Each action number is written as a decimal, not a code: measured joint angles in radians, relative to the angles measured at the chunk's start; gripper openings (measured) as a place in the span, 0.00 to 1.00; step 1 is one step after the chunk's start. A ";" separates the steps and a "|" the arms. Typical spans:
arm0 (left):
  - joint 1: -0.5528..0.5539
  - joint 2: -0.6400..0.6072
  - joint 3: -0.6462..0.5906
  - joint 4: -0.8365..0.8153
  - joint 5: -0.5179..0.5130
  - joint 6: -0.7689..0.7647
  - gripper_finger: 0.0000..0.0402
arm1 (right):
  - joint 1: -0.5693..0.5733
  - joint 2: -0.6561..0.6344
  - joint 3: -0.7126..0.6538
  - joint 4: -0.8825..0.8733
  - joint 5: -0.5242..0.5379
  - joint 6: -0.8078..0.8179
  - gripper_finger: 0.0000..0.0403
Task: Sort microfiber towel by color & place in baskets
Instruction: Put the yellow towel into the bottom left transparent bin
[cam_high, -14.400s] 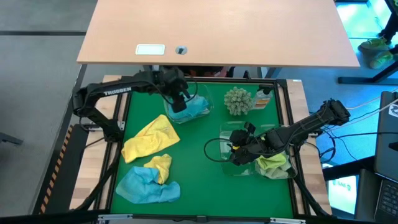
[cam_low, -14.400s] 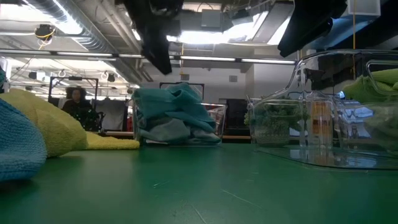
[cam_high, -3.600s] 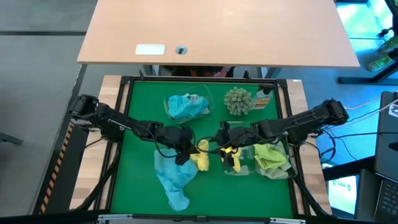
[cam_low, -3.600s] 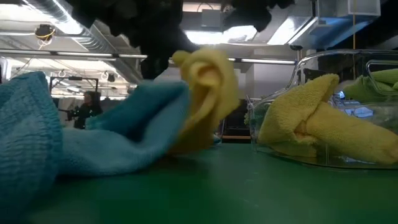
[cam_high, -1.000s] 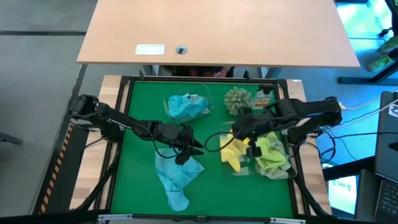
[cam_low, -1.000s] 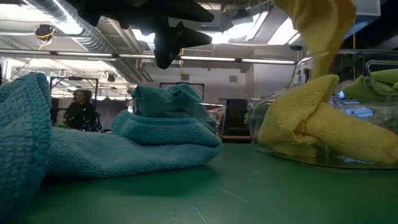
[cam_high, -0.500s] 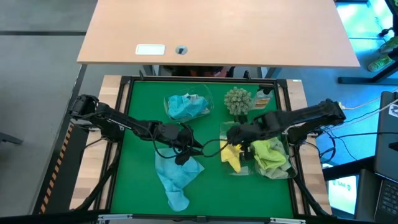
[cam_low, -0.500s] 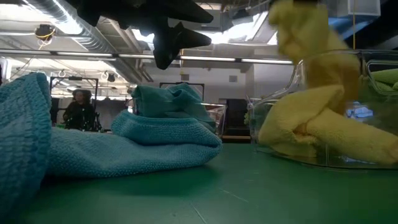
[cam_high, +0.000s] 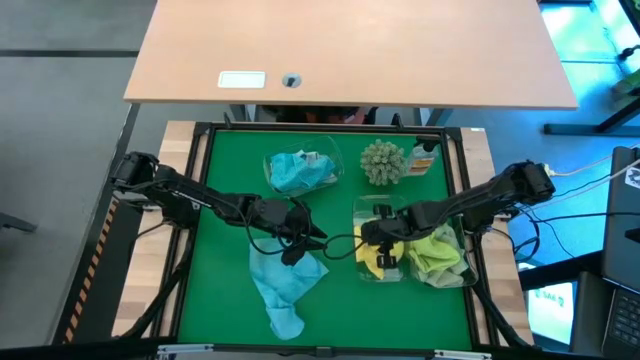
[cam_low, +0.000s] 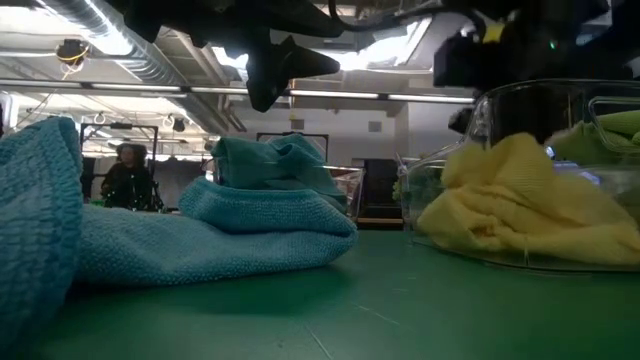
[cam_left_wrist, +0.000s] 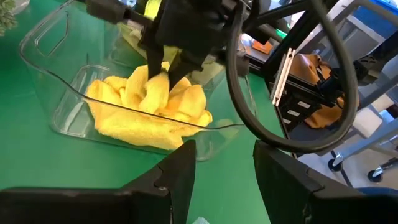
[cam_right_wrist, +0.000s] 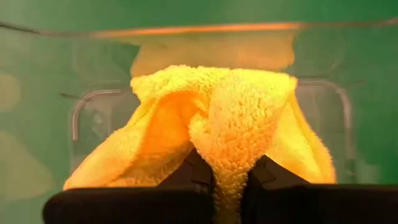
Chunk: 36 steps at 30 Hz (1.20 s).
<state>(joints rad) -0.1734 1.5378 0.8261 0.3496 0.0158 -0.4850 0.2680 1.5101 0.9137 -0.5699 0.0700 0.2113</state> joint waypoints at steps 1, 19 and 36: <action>0.000 0.000 0.000 0.000 0.000 0.000 0.39 | 0.000 0.000 -0.017 0.016 0.000 0.005 0.08; -0.027 -0.008 0.000 -0.020 0.136 0.037 0.39 | 0.000 0.000 -0.046 0.048 -0.018 0.024 0.25; -0.235 -0.007 0.000 -0.316 0.174 0.101 0.39 | 0.000 0.000 0.064 -0.069 -0.040 0.020 0.55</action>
<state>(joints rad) -0.4085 1.5307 0.8257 0.0336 0.1897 -0.3840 0.2680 1.5101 0.9780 -0.6385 0.0299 0.2317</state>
